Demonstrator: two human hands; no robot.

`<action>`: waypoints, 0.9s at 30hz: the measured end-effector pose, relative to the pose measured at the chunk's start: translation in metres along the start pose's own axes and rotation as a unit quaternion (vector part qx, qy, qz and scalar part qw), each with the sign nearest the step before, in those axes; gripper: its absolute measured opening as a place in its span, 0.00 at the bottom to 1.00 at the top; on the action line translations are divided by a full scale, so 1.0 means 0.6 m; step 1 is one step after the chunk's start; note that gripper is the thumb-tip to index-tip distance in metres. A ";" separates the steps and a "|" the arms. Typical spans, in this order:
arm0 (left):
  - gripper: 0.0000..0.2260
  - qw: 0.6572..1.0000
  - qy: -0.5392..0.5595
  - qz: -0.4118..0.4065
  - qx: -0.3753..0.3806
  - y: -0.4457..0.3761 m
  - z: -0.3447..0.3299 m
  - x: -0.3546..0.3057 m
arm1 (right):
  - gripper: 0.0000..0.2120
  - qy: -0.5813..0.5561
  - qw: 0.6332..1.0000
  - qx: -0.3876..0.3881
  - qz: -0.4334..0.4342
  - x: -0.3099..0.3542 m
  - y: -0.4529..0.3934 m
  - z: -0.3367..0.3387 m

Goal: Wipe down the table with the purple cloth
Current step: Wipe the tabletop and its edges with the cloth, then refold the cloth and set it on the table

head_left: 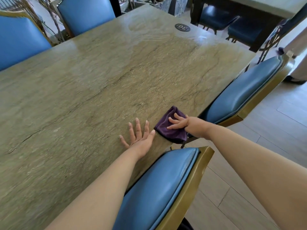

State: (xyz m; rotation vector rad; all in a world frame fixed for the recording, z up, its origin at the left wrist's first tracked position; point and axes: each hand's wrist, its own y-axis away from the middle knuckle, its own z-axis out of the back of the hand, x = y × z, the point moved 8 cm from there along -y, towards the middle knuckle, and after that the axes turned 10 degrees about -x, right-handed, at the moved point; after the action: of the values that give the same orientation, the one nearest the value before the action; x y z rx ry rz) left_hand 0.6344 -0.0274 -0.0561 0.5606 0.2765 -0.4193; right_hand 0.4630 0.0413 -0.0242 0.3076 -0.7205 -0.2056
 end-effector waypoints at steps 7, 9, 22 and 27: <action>0.24 1.000 -0.028 -0.007 -0.003 0.004 0.004 -0.004 | 0.31 0.046 0.998 0.001 -0.042 0.014 0.049 0.001; 0.25 0.999 -0.039 -0.005 -0.002 0.005 0.004 -0.003 | 0.31 0.110 0.993 0.017 -0.047 0.019 0.057 0.011; 0.24 0.999 -0.012 -0.001 0.047 0.009 0.032 -0.007 | 0.09 0.290 0.935 0.071 -0.193 0.076 0.111 0.102; 0.24 0.996 0.076 -0.018 0.044 0.000 0.084 -0.086 | 0.15 0.144 0.969 -0.077 -0.187 0.074 0.123 0.196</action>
State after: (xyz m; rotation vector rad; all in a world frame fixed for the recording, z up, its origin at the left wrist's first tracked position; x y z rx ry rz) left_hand 0.5960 -0.0399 0.0038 0.6764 0.4151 -0.4254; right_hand 0.4222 0.0734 0.1121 0.3161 -0.3500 -0.5600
